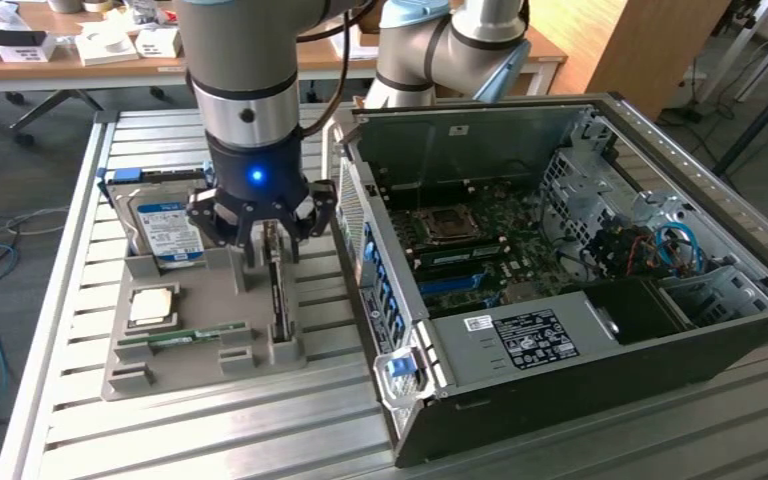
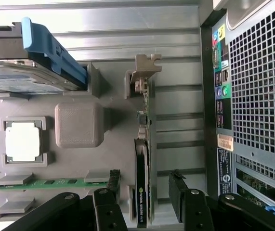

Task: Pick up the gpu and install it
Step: 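Pick up the gpu and move the gpu toward the slot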

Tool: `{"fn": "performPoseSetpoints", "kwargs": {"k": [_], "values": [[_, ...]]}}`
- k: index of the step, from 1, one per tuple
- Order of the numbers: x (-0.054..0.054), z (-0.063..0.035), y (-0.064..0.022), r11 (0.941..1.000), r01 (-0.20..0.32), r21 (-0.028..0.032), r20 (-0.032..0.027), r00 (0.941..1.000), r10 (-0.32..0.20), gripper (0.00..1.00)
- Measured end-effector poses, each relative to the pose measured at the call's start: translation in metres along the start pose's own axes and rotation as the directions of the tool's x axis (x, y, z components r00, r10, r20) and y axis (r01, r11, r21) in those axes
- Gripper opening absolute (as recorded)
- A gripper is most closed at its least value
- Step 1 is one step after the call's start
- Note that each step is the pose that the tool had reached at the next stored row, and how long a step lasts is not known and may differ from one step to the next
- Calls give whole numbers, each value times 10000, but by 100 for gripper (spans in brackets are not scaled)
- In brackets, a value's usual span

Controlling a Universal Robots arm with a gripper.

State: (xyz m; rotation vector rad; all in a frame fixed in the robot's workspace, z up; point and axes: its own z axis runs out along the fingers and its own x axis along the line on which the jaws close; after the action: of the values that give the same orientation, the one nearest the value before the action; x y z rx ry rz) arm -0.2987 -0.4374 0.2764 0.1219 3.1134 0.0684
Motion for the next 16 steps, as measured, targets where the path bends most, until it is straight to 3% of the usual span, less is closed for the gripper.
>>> {"fn": "performPoseSetpoints", "kwargs": {"k": [16], "values": [[4, 179, -8, 10000, -1, 12, 2, 10000, 0, 53]]}}
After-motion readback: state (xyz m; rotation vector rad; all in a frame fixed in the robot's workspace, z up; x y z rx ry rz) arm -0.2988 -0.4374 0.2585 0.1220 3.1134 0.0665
